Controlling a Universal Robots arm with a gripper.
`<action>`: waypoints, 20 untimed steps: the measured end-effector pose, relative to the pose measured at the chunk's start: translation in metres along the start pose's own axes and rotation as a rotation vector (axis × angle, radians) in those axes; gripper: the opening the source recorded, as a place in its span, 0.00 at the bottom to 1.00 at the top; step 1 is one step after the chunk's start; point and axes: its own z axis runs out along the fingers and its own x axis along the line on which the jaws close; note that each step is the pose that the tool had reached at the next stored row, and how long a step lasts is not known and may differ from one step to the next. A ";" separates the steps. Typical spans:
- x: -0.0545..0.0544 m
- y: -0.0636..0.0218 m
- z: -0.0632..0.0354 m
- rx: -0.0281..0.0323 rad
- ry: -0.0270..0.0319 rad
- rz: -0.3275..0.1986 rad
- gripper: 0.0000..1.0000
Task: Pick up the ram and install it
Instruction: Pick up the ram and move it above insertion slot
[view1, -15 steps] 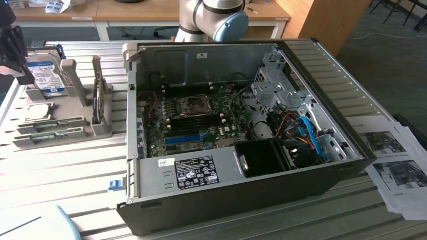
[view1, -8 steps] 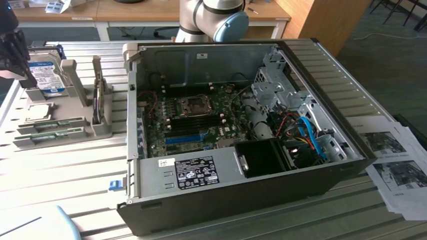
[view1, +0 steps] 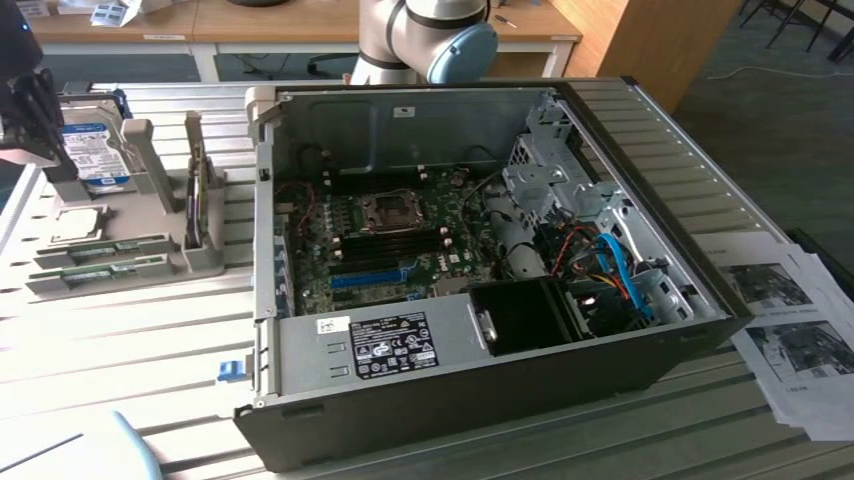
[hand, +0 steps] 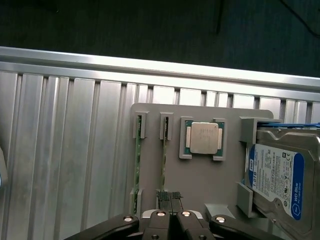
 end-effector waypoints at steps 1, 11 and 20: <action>0.000 0.0000 0.0010 0.0000 0.0000 0.000 0.09; 0.000 -0.0001 0.0116 0.0001 0.0000 0.000 0.09; 0.000 -0.0001 0.0174 -0.0001 0.0001 0.000 0.09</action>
